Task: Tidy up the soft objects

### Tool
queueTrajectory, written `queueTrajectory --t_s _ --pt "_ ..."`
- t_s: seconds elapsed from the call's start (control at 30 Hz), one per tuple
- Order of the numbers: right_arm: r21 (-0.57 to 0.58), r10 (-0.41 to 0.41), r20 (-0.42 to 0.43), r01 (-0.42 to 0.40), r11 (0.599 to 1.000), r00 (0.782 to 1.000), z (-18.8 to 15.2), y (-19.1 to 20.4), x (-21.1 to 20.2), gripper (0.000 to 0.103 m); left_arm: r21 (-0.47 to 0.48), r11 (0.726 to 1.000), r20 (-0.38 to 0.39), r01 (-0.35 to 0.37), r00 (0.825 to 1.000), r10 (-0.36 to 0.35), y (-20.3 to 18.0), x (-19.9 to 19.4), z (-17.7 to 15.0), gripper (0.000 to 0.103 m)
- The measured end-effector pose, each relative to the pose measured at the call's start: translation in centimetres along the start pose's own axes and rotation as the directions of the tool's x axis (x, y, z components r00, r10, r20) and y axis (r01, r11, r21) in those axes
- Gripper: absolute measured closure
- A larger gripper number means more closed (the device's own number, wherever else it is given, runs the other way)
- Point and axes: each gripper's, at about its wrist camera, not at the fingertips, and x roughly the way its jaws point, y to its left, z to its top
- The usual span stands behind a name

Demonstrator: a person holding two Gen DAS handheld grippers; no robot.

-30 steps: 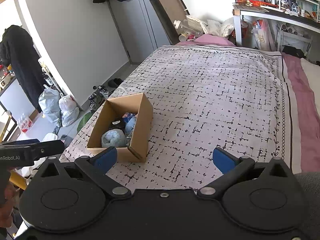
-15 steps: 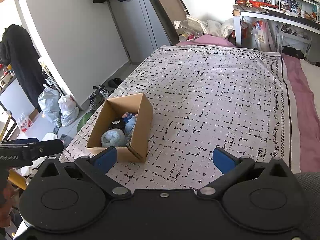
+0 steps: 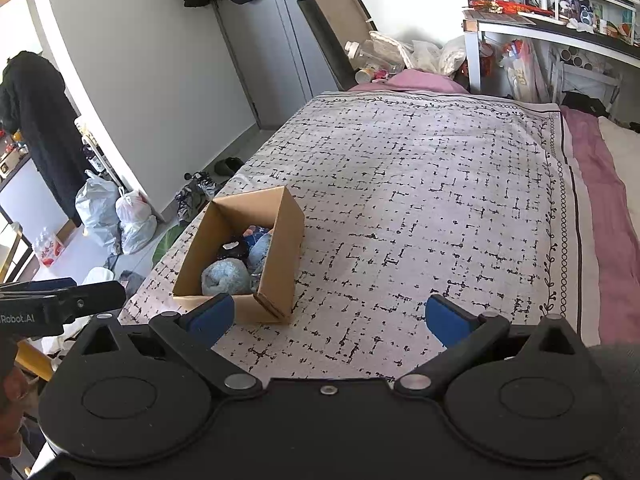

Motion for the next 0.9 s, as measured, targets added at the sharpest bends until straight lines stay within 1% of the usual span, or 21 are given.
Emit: queueTrajectory --t_s 0.9 --pt "-0.005 -0.013 0.003 0.013 1.000 1.000 -0.03 -0.03 -0.19 0.000 -0.001 1.000 0.006 -0.002 1.000 0.002 0.27 -0.10 -0.14 0.001"
